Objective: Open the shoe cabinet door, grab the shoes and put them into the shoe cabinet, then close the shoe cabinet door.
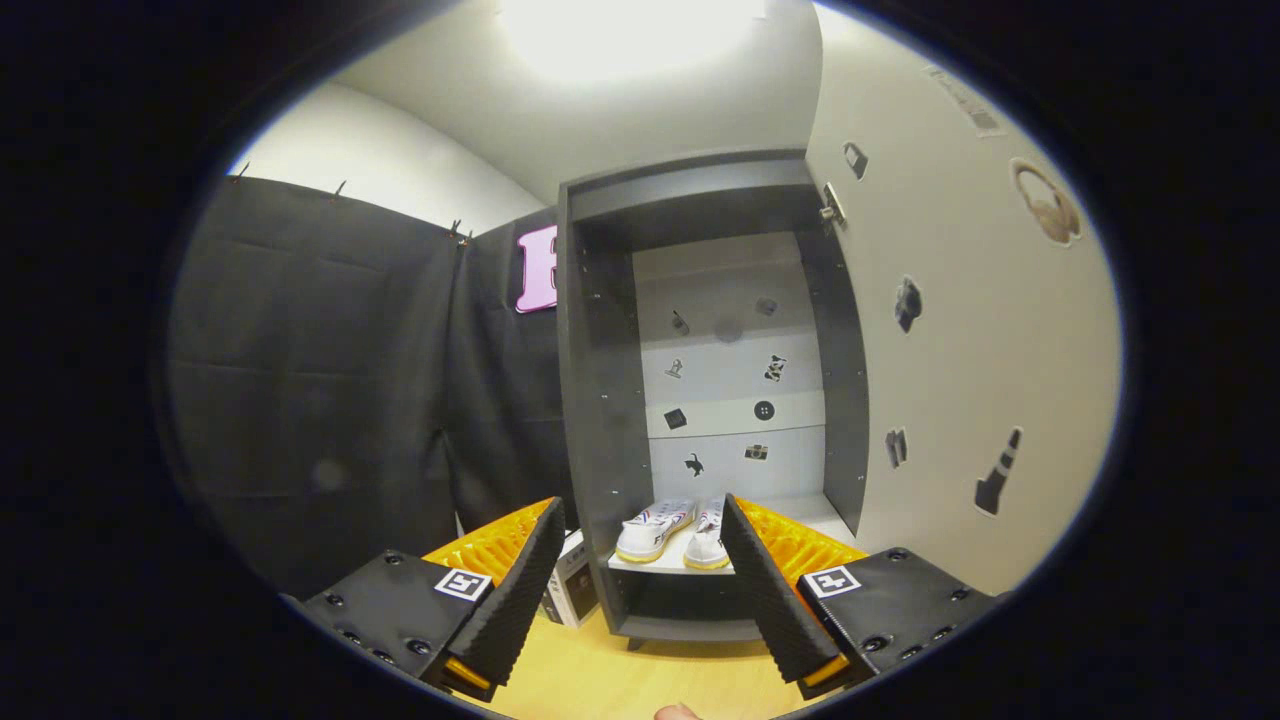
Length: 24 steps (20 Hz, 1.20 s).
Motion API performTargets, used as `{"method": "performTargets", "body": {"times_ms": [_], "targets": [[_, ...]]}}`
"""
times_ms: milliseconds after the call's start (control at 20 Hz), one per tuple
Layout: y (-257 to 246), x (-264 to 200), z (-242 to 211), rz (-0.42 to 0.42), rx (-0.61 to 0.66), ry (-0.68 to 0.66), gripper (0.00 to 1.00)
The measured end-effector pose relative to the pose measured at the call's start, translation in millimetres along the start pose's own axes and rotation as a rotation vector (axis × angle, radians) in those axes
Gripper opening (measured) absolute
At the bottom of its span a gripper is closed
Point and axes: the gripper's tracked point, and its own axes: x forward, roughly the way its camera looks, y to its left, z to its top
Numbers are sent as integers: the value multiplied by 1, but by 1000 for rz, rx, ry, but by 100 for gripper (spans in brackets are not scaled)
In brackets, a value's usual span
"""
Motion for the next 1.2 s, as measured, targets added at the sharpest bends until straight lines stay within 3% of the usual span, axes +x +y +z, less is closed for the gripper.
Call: {"method": "performTargets", "body": {"times_ms": [500, 650, 950, 1200], "targets": [[-53, -137, 51, 14, 86, -34, 97], [-67, -172, 61, 87, 110, -37, 97], [-141, -206, 58, 108, 91, -9, 97], [-189, -201, 53, 112, 69, -23, 97]]}}
